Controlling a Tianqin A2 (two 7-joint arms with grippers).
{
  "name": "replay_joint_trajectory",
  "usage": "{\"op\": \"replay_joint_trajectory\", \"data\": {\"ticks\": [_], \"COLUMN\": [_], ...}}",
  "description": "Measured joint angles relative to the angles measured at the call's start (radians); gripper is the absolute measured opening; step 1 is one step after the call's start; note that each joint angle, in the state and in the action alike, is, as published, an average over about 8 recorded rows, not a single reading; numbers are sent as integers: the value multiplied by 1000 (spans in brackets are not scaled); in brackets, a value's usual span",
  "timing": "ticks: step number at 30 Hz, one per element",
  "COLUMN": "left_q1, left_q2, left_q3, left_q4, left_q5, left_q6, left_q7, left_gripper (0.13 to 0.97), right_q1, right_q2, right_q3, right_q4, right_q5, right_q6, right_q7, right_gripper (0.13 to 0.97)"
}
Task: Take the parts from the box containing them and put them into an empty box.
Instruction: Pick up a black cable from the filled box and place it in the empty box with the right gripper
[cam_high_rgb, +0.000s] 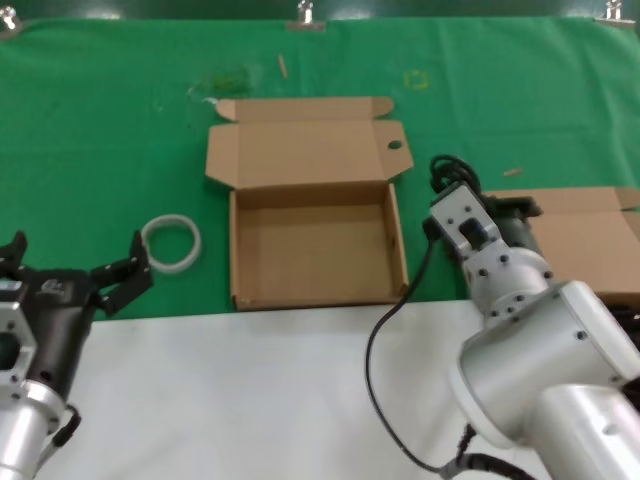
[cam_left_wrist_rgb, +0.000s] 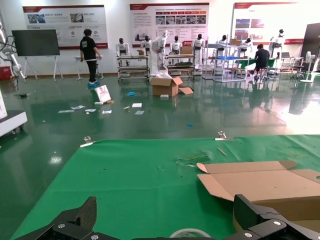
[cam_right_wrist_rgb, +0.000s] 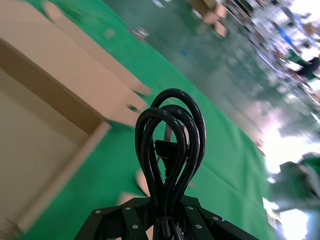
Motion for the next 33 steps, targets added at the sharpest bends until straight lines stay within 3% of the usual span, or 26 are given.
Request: {"op": "replay_joint_trajectory", "data": {"ticks": [10, 25, 33], "left_q1": [0, 0, 0], "left_q2": [0, 0, 0], "left_q3": [0, 0, 0], "left_q4": [0, 0, 0], "left_q5": [0, 0, 0], "left_q6": [0, 0, 0], "left_q7": [0, 0, 0], "left_gripper": [966, 966, 966], "right_q1": [122, 312, 364], "right_q2": [2, 10, 17], "right_q3": [-123, -580, -723], "right_q4": [-233, -256, -254], "right_q5": [71, 78, 78], "right_q6": [-233, -414, -382], "right_q7": [111, 701, 860], "right_gripper": [168, 168, 168]}}
